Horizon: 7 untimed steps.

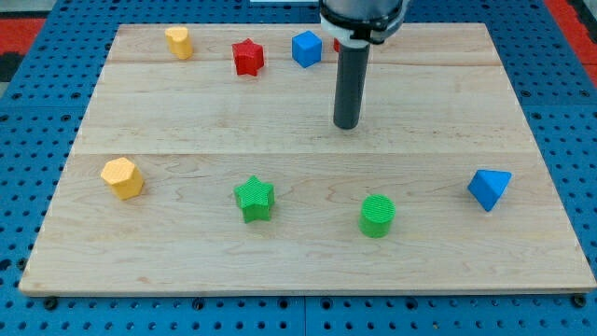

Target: Slide the green circle diagonally to the hexagon

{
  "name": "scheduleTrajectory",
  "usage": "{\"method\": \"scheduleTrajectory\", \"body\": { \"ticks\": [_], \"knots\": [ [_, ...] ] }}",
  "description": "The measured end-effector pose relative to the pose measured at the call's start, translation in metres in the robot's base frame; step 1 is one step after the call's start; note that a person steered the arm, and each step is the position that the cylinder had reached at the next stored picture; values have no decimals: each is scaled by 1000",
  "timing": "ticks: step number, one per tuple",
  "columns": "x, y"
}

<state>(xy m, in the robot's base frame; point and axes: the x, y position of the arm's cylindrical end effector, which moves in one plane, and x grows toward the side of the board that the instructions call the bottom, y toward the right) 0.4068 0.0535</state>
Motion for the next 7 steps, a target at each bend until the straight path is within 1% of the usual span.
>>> {"method": "scheduleTrajectory", "body": {
  "ticks": [1,4,5,6,7],
  "knots": [
    [22,-9],
    [28,-12],
    [33,6],
    [74,60],
    [130,67]
  ]
}}
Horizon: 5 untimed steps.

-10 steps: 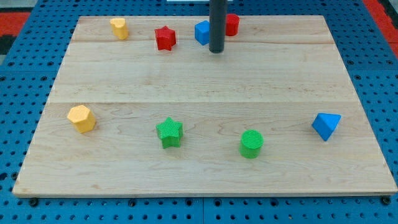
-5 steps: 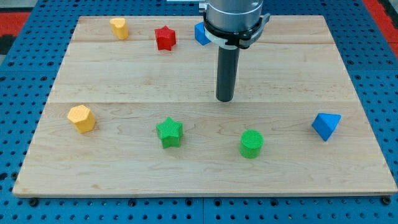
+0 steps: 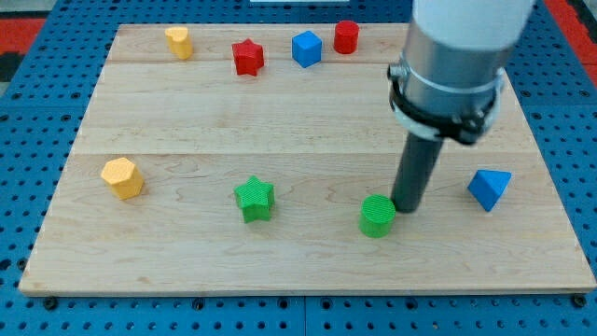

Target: Slide the green circle diagonally to the hexagon

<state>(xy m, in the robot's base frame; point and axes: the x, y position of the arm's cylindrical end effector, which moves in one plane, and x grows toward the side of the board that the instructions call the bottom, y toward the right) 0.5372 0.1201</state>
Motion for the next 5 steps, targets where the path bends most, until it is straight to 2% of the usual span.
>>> {"method": "scheduleTrajectory", "body": {
  "ticks": [1,2,4,5],
  "knots": [
    [16,35],
    [7,-54],
    [-7,-71],
    [12,-75]
  ]
}}
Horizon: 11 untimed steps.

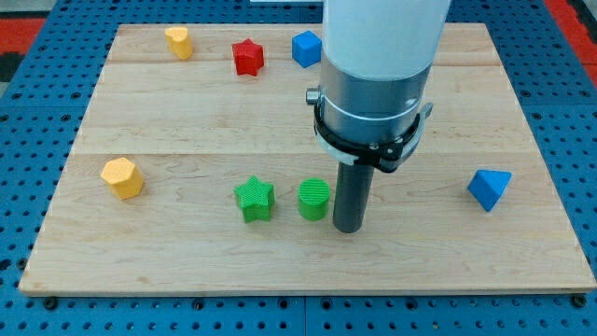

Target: Slide the green circle diagonally to the hexagon

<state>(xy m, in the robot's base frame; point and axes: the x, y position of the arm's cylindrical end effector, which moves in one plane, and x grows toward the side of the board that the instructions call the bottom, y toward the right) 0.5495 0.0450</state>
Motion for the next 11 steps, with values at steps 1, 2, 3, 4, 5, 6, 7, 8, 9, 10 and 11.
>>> {"method": "scheduleTrajectory", "body": {
  "ticks": [1,2,3,4,5,6,7,8,9,10,11],
  "knots": [
    [10,-21],
    [16,-28],
    [-49,-17],
    [-78,-16],
    [-120,-42],
    [-147,-94],
    [-164,-123],
    [-155,-138],
    [-196,-165],
    [-188,-172],
    [-186,-161]
  ]
}}
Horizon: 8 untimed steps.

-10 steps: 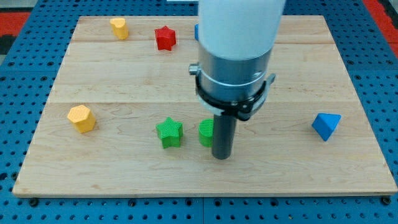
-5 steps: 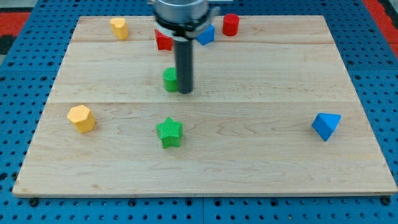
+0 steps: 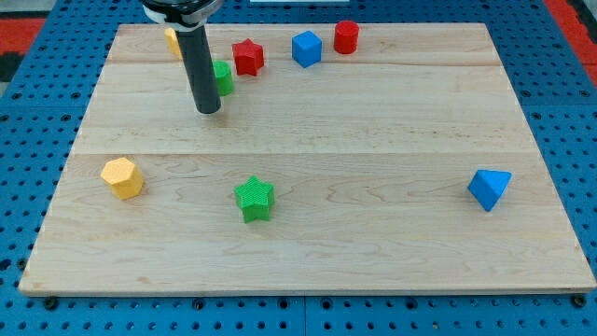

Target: Slide the green circle diagonally to the hexagon

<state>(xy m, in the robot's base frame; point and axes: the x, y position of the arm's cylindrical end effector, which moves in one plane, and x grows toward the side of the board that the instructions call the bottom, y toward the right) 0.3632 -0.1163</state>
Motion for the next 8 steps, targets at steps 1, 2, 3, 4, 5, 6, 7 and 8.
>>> {"method": "scheduleTrajectory", "body": {
  "ticks": [1,2,3,4,5,6,7,8],
  "knots": [
    [-41,19],
    [-51,-1],
    [-54,-6],
    [-65,-2],
    [-64,-21],
    [-91,-21],
    [-69,-22],
    [-13,-27]
  ]
}}
